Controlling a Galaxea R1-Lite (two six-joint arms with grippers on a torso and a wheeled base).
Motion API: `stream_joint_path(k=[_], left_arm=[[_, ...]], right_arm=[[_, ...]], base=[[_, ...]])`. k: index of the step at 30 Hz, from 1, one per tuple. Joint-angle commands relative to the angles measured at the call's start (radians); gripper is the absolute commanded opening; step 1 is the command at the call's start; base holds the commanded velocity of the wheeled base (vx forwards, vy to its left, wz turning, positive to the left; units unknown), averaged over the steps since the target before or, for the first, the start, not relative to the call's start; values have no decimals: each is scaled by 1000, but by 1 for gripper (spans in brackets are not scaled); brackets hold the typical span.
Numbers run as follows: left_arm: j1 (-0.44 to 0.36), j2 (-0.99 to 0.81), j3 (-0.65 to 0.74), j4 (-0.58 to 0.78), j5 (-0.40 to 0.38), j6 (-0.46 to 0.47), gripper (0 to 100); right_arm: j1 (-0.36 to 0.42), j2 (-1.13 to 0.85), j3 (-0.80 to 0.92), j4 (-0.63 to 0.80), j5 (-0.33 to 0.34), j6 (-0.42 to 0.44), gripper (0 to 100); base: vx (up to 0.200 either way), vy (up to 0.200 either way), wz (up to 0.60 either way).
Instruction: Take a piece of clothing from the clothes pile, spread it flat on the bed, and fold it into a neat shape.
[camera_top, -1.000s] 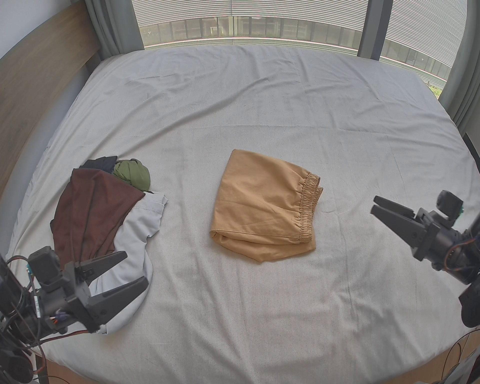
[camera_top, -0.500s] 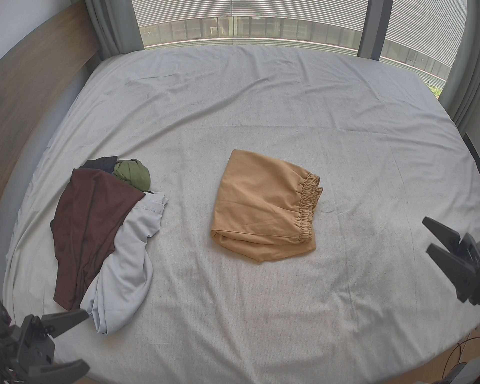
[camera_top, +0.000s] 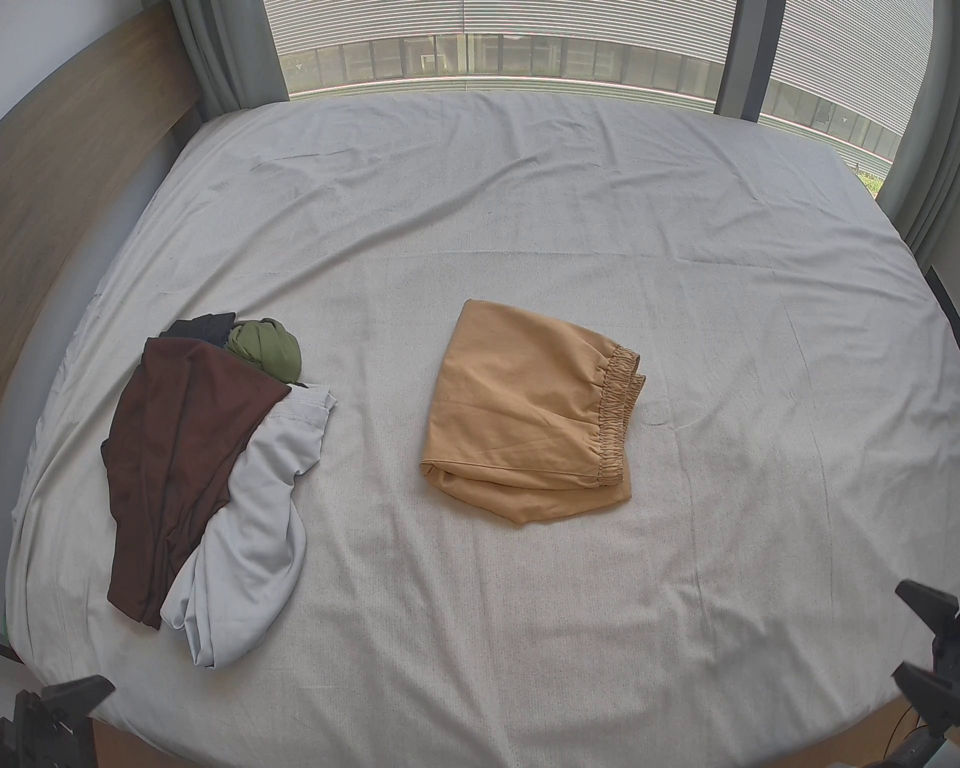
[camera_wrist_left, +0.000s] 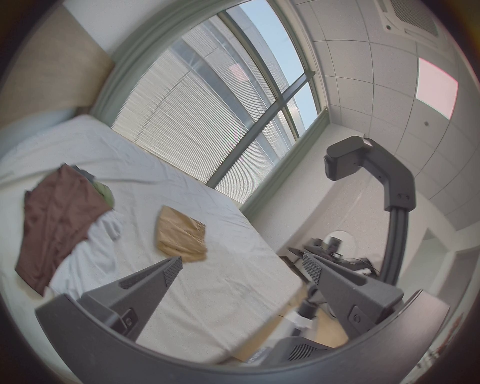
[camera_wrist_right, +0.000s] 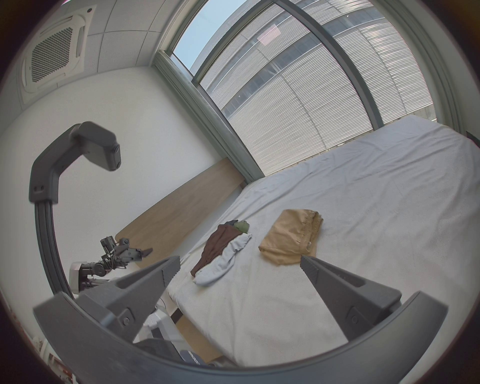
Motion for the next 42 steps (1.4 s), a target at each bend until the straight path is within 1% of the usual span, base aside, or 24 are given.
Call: stream_joint_path(k=[1, 2, 3, 5, 6, 7, 9, 11, 12, 14, 16, 17, 18, 20, 21, 22, 23, 24, 25, 26, 27, 29, 32, 42], left_arm=[[16, -151, 16, 99, 269, 147, 100], [16, -151, 29, 99, 301, 164, 100], [16, -151, 37, 99, 321, 175, 100], [18, -151, 35, 109, 322, 179, 100], [18, -151, 31, 117, 322, 179, 100], [19, -149, 12, 149, 322, 179, 100], [21, -135, -30, 209, 321, 179, 100], [41, -86, -75, 266, 318, 179, 100], [58, -68, -92, 278, 318, 181, 100], [68, -39, -113, 289, 318, 182, 100], [79, 6, -136, 289, 328, 204, 100], [81, 7, -136, 289, 332, 212, 100], [98, 3, -132, 290, 342, 224, 100], [191, -45, -101, 292, 370, 247, 100], [225, -72, -86, 292, 370, 259, 100], [237, -82, -81, 292, 368, 264, 100], [295, -144, -43, 295, 364, 296, 100], [308, -174, -15, 293, 365, 327, 100], [308, -183, 5, 287, 367, 343, 100], [305, -183, 52, 281, 374, 422, 100], [303, -183, 52, 278, 379, 445, 100], [303, -183, 51, 280, 401, 451, 100], [305, -183, 52, 281, 431, 454, 100], [303, -183, 52, 280, 459, 411, 100]], right_arm=[[-153, -461, 12, 336, -33, -98, 100], [-148, -460, 23, 336, -79, -143, 100], [-147, -460, 23, 350, -155, -199, 100], [-147, -460, 23, 374, -285, -284, 100], [-147, -460, 23, 385, -316, -307, 100], [-145, -460, 23, 411, -375, -368, 100], [-145, -460, 23, 460, -443, -437, 100], [-142, -461, 21, 506, -503, -452, 100], [-140, -460, 23, 505, -517, -451, 100], [-142, -460, 21, 514, -527, -429, 100], [-142, -461, 23, 523, -579, -402, 100], [-144, -461, 23, 529, -592, -397, 100], [-144, -461, 23, 545, -629, -386, 100], [-142, -461, 23, 549, -642, -357, 100], [-142, -461, 23, 549, -642, -359, 100], [-142, -461, 23, 549, -642, -359, 100], [-142, -461, 23, 549, -642, -359, 100], [-142, -461, 23, 549, -642, -360, 100], [-142, -461, 23, 549, -642, -362, 100], [-140, -461, 23, 549, -639, -365, 100], [-140, -461, 23, 549, -633, -366, 100], [-144, -461, 23, 549, -615, -373, 100], [-142, -461, 23, 551, -612, -374, 100], [-142, -461, 23, 551, -610, -373, 100]], base=[[0, 0, 0], [0, 0, 0], [0, 0, 0], [0, 0, 0], [0, 0, 0], [0, 0, 0], [0, 0, 0], [0, 0, 0], [0, 0, 0], [0, 0, 0], [0, 0, 0], [0, 0, 0], [0, 0, 0], [0, 0, 0], [0, 0, 0], [0, 0, 0], [0, 0, 0], [0, 0, 0], [0, 0, 0], [0, 0, 0], [0, 0, 0], [0, 0, 0], [0, 0, 0], [0, 0, 0]])
